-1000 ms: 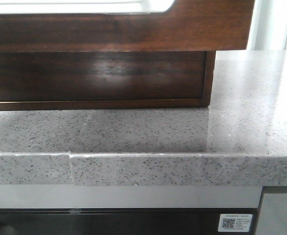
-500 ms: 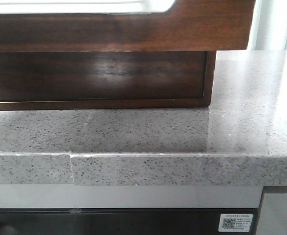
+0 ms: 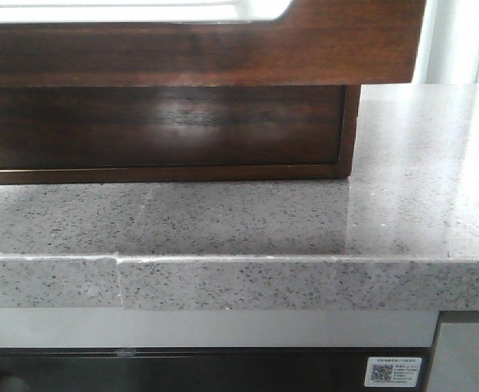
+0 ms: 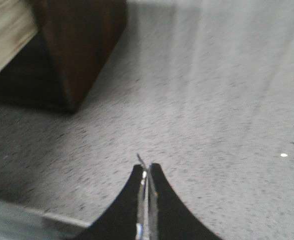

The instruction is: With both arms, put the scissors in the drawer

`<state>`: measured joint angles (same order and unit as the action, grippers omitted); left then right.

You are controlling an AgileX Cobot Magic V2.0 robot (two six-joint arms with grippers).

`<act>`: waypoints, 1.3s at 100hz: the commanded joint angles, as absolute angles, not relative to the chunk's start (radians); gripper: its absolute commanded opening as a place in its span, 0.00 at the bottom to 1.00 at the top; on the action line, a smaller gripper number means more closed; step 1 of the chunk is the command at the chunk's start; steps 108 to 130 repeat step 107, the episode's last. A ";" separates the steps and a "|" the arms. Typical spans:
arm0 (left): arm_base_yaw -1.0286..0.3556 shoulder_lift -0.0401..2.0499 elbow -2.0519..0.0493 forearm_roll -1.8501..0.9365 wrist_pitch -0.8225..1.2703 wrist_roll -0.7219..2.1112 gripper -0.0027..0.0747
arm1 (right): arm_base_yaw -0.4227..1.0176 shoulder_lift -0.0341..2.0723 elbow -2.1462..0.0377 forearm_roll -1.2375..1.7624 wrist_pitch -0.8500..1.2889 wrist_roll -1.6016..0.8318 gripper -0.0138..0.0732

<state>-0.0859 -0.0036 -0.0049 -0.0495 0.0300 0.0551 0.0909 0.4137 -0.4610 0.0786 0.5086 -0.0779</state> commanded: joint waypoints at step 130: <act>-0.083 -0.034 0.030 -0.054 -0.056 0.044 0.01 | -0.032 -0.032 0.026 0.073 0.015 -0.079 0.08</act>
